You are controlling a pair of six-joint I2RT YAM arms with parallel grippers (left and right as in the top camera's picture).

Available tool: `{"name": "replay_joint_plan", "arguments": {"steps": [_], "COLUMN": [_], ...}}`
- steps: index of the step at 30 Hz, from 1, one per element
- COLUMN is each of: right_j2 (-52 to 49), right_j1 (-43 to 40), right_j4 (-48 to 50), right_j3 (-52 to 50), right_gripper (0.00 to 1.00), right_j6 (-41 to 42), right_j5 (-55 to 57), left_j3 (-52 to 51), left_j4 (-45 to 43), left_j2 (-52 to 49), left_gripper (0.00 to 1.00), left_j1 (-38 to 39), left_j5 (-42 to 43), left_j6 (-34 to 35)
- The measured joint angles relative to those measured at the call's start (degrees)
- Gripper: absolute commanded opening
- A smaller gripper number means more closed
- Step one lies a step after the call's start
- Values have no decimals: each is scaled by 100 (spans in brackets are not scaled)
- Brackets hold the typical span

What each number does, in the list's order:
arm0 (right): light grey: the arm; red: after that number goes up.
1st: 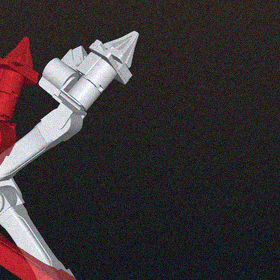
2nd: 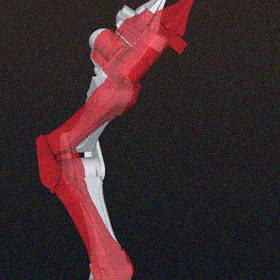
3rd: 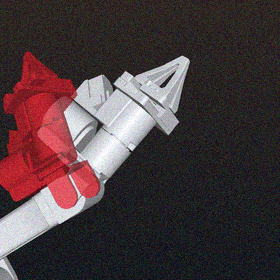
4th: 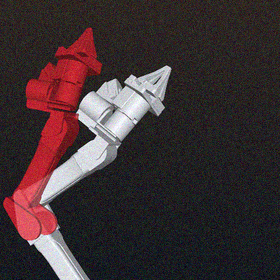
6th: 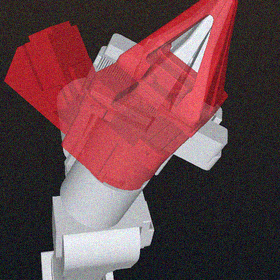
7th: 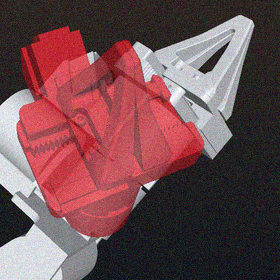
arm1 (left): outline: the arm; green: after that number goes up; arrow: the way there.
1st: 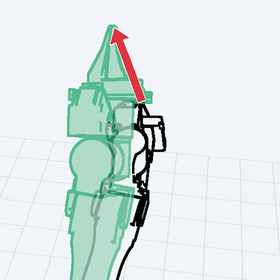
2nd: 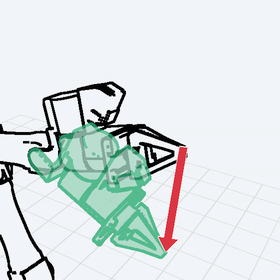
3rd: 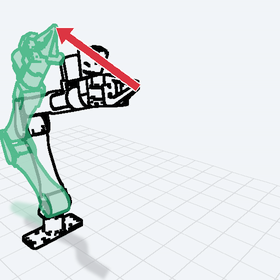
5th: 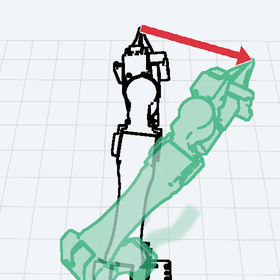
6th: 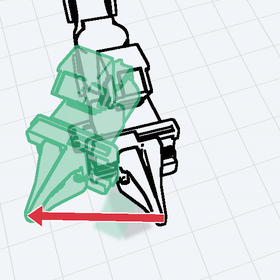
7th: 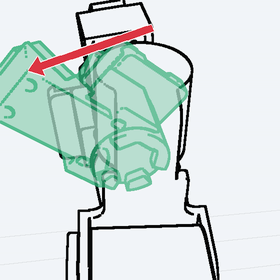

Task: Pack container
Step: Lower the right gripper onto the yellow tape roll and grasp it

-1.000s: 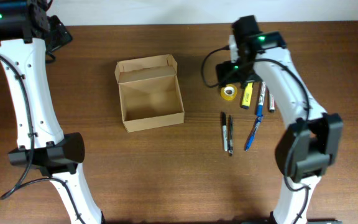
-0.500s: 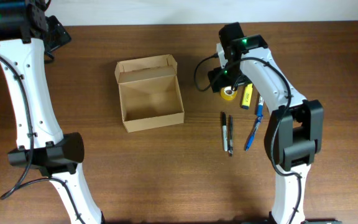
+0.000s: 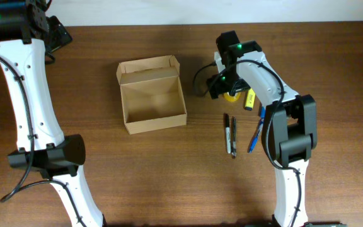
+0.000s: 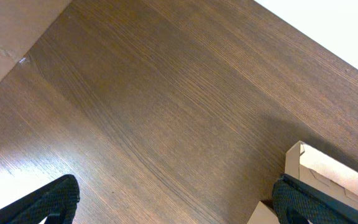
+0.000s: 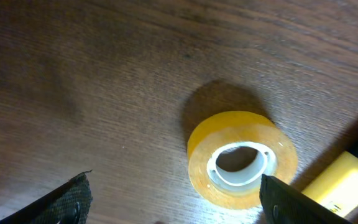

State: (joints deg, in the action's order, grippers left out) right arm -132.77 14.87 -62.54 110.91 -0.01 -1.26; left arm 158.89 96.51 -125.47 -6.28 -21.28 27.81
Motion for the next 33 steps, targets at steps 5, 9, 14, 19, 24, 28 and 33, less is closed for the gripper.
{"name": "replay_joint_plan", "arguments": {"steps": [5,9,14,19,24,28,33], "right_j2": [-129,-245,-328,-330,-334,-339,-339], "right_j1": [2,2,9,7,7,7,7], "right_j4": [22,35,79,90,92,87,57], "right_j3": [0,0,11,11,11,15,15], "right_gripper": [86,81,71,57,45,30,18], "right_j6": [20,31,52,57,79,79,85], "right_j5": [-85,-122,-118,-114,-105,-90,-96], "left_j3": [0,2,2,0,2,0,2], "left_j4": [0,0,-2,0,0,0,0], "left_j2": [0,0,0,0,0,0,0], "left_gripper": [100,100,100,100,100,100,100], "left_j1": [0,0,-2,-2,0,-2,0], "left_j5": [2,0,0,0,0,0,0], "left_j6": [0,0,0,0,2,0,0]}}
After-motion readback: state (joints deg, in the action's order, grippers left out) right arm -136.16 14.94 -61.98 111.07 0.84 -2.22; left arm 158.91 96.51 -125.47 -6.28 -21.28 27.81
